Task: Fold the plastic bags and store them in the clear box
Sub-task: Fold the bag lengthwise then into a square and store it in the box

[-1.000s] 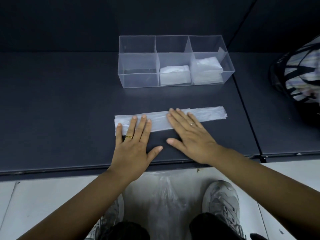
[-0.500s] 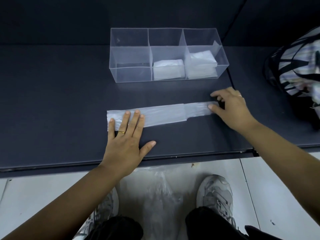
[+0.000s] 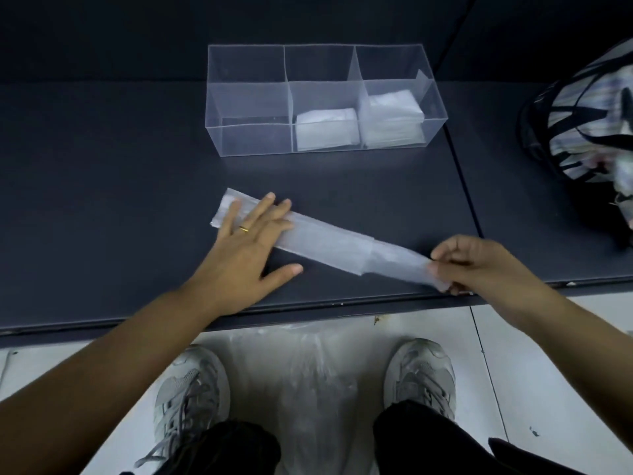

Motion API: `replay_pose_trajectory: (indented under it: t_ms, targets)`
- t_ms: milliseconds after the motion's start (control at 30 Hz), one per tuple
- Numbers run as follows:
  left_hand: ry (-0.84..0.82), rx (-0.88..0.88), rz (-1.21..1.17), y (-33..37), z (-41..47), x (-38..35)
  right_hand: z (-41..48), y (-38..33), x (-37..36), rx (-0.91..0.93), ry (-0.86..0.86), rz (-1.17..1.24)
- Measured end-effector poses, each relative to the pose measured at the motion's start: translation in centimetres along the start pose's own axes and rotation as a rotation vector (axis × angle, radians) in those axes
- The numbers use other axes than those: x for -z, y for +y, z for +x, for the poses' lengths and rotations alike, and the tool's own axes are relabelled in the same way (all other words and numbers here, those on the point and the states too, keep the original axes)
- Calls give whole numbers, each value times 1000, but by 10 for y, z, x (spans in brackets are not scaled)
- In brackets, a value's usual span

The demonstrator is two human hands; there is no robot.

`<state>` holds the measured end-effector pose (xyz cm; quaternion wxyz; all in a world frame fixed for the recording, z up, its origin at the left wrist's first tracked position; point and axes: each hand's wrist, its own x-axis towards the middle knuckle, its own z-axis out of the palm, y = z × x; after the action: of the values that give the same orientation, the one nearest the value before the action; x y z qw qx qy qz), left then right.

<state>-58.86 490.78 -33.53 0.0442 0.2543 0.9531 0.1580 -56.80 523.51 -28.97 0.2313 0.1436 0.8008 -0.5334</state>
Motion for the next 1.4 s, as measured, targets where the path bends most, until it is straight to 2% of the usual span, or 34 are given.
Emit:
replay_pose_trajectory:
  t_ms: [133, 200, 333, 400, 467, 567, 633, 667, 767, 867, 967, 1167, 1233, 1300, 1333, 1400]
  targets:
    - [-2, -147, -175, 69, 7, -10, -30, -13, -4, -66, -109, 137]
    - [18, -153, -290, 104, 8, -17, -42, -26, -11, -46, -191, 183]
    - [196, 48, -741, 135, 11, -7, -46, -52, -20, 48, -310, 287]
    - [232, 168, -982, 133, 12, 5, -31, -57, -16, 120, -218, 349]
    - [165, 269, -1185, 124, 15, 20, -8, -58, -12, 193, -173, 371]
    - [99, 388, -1486, 103, 18, 33, 20, -57, -26, 201, -423, 423]
    - [67, 480, -1640, 89, 20, 36, 28, -54, -43, 201, -561, 308]
    - [64, 516, -1700, 82, 21, 36, 31, -51, -52, 220, -577, 187]
    - [120, 604, -1788, 59, 23, 31, 39, -44, -69, 208, -478, -43]
    - [173, 759, -1742, 38, 24, 24, 45, -40, -77, 158, -333, -54]
    - [200, 917, -1545, 18, 25, 16, 47, -36, -83, 132, -225, -91]
    - [443, 958, -1217, -14, 36, 20, 47, -33, -87, 127, -154, -129]
    - [559, 849, -898, -17, 28, 21, 46, -33, -87, 127, -159, -135]
    - [617, 540, -502, -2, 14, 20, 46, -35, -87, 118, -162, -137]
    - [561, 362, -400, 13, 7, 17, 45, -36, -87, 108, -163, -130]
    - [318, 97, -335, 40, -8, 3, 43, -40, -86, 82, -169, -100]
